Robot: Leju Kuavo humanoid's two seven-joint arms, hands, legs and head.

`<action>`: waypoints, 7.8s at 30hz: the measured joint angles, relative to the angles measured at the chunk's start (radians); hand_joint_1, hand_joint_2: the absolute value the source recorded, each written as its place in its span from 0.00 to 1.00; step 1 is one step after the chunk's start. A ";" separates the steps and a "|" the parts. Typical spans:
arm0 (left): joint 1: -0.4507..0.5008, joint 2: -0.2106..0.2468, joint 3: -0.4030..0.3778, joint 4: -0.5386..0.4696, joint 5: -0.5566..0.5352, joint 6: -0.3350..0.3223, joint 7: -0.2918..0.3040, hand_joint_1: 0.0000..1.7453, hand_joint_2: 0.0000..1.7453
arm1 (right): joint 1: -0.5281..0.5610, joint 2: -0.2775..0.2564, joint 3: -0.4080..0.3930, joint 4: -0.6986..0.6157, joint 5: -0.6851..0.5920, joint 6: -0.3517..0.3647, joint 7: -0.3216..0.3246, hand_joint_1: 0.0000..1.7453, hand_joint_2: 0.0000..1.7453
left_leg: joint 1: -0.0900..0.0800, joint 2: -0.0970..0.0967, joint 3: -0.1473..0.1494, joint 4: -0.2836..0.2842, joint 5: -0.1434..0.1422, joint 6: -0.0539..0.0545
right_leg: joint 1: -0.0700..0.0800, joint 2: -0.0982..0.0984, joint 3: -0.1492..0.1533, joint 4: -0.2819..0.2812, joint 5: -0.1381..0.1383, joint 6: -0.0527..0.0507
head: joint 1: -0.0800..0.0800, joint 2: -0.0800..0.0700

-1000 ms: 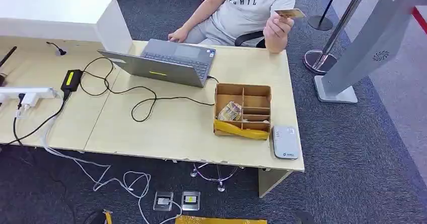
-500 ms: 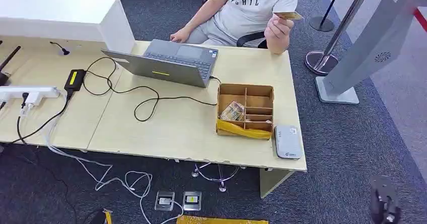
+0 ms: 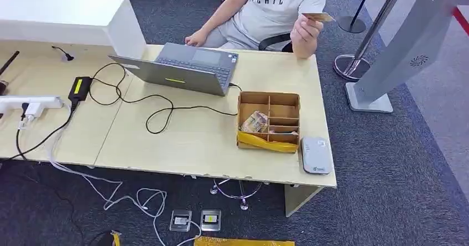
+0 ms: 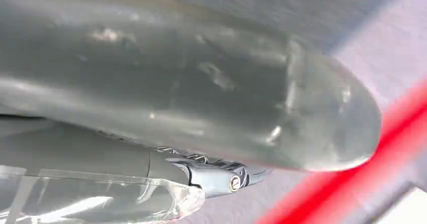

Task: Pass the card to the sensor for recognition and then transmit it.

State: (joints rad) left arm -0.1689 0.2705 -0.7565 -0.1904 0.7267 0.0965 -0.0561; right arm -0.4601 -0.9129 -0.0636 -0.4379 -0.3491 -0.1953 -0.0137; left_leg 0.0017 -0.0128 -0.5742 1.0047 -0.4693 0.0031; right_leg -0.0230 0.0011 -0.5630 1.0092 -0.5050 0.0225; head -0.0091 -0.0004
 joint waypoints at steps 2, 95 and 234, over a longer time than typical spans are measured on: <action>-0.001 -0.003 0.000 0.000 -0.003 -0.002 0.000 0.00 0.00 | -0.069 -0.003 -0.029 0.017 0.026 0.040 -0.035 0.00 0.00 | 0.000 0.002 0.000 0.000 0.000 0.000 | 0.000 0.002 -0.001 0.000 0.000 0.000 | 0.000 0.000; -0.057 -0.002 0.000 -0.002 -0.118 -0.025 0.010 0.00 0.00 | -0.291 0.308 0.747 -0.876 0.991 0.074 0.013 0.00 1.00 | 0.007 -0.008 -0.010 0.000 0.009 -0.003 | 0.006 -0.007 -0.008 0.003 0.003 -0.002 | 0.000 0.000; -0.039 0.020 0.062 -0.001 -0.114 -0.024 0.050 0.00 0.00 | -0.113 0.472 0.675 -0.460 0.935 0.001 -0.103 1.00 1.00 | 0.007 -0.007 -0.010 0.000 0.009 -0.004 | 0.007 -0.006 -0.008 0.003 0.003 -0.002 | 0.000 0.000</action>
State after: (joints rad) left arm -0.2084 0.2903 -0.6947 -0.1915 0.6126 0.0729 -0.0057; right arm -0.5732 -0.4406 0.6111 -0.8984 0.5863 -0.1945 -0.1167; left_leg 0.0085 -0.0198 -0.5838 1.0046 -0.4607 -0.0012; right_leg -0.0165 -0.0049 -0.5712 1.0122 -0.5016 0.0205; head -0.0088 -0.0004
